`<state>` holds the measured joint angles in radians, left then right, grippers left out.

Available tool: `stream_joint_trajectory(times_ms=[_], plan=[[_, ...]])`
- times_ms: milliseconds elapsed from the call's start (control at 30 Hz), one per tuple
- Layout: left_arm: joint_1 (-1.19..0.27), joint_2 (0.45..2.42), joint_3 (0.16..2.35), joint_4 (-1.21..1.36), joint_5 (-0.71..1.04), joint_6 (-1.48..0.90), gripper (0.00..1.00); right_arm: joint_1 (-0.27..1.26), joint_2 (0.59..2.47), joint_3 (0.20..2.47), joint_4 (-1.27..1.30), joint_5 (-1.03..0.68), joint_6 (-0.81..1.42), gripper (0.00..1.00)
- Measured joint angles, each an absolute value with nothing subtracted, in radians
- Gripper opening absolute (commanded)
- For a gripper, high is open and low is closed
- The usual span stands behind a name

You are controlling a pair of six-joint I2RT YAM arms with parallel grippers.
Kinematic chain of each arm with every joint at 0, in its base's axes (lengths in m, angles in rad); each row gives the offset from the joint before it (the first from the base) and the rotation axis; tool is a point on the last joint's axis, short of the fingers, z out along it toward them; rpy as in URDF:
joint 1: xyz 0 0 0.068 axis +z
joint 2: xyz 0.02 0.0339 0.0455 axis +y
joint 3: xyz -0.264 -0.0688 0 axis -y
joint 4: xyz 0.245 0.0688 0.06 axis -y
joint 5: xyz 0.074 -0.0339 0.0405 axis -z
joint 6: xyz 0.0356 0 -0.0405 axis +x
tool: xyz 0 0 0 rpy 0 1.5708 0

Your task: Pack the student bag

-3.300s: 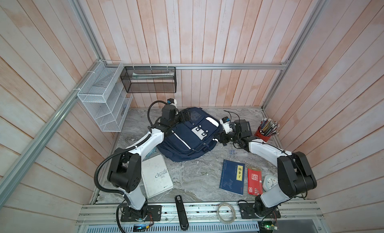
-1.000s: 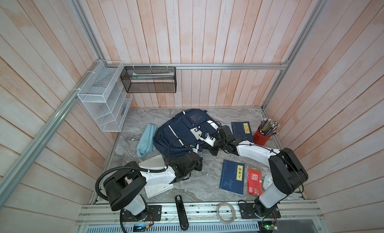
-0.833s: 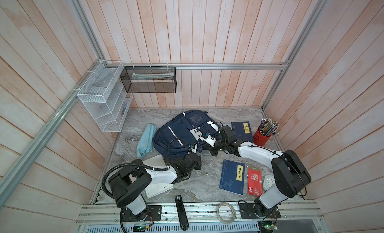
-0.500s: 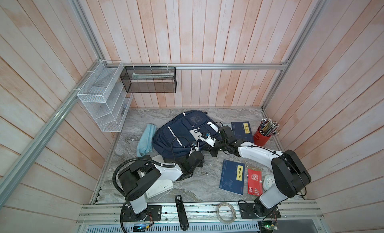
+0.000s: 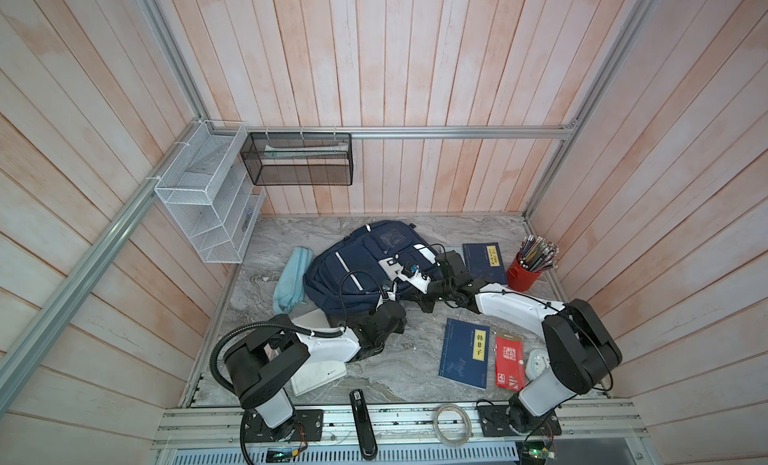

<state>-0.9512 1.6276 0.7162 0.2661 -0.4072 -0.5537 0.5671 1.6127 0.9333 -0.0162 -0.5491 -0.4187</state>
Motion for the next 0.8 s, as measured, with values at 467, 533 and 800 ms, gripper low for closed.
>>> stream_joint_trajectory(times_ms=[467, 533, 800], plan=[[-0.897, 1.428, 0.584, 0.197, -0.327, -0.638, 0.03, 0.556, 1.620, 0.934, -0.032, -0.551, -0.406, 0.00], [-0.907, 1.440, 0.585, 0.207, -0.325, -0.624, 0.00, 0.556, 1.620, 0.934, -0.032, -0.558, -0.397, 0.00], [-0.918, 1.545, 0.623, 0.259, -0.310, -0.592, 0.27, 0.556, 1.620, 0.934, -0.031, -0.560, -0.385, 0.00]])
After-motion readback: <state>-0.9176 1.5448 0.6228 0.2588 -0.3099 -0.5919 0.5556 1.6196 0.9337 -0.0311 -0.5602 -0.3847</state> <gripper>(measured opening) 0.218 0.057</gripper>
